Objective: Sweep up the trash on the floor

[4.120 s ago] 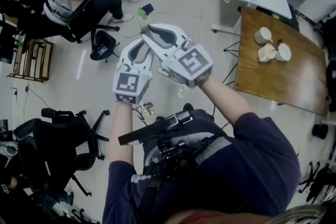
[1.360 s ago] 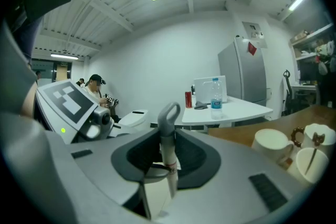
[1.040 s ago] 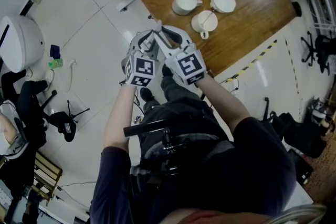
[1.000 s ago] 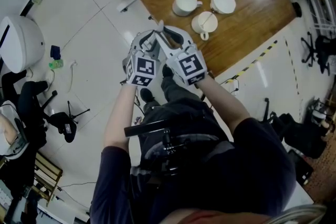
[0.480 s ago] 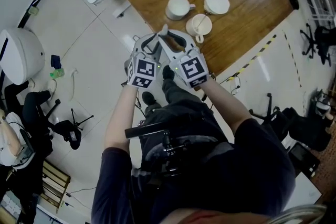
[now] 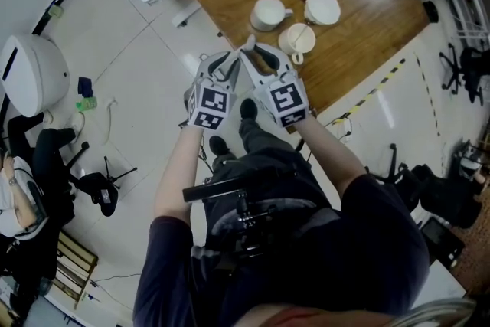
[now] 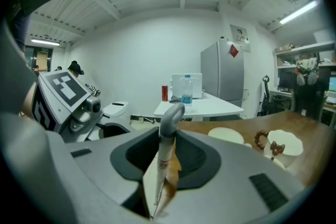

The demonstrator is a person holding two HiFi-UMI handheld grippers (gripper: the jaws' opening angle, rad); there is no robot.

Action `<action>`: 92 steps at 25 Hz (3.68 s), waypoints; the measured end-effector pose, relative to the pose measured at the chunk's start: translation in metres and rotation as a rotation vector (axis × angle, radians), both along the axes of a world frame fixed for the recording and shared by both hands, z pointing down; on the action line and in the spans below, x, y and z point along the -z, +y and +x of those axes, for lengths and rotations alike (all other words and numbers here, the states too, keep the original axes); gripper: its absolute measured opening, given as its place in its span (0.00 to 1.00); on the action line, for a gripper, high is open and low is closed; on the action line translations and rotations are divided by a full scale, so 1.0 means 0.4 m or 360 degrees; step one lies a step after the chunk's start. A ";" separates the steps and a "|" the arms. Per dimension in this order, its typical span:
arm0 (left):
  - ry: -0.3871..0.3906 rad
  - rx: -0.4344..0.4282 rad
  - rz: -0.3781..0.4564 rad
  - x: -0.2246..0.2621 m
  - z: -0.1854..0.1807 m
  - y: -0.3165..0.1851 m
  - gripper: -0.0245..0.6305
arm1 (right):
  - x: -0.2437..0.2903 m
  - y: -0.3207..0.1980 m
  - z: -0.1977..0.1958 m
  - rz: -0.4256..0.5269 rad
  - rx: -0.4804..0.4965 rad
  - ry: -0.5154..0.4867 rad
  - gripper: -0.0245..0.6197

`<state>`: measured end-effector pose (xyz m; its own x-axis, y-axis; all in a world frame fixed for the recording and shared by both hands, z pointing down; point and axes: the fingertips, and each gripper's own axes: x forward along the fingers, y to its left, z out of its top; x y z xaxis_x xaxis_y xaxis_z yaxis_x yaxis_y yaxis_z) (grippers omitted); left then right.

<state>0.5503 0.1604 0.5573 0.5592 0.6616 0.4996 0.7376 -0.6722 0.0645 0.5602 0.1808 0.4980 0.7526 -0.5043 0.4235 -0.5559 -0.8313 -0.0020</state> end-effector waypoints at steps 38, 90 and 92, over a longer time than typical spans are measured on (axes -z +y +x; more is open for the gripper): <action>0.0672 0.0195 -0.0134 0.598 -0.120 -0.320 0.08 | 0.361 -0.190 -0.204 0.0102 0.0185 0.0358 0.21; 0.0587 0.2249 0.0170 0.780 -1.040 -0.606 0.04 | 0.624 -0.533 -0.944 0.0803 0.2639 0.0099 0.05; 0.0595 0.2328 0.0177 0.777 -1.116 -0.595 0.04 | 0.610 -0.538 -1.012 0.0783 0.2718 0.0074 0.05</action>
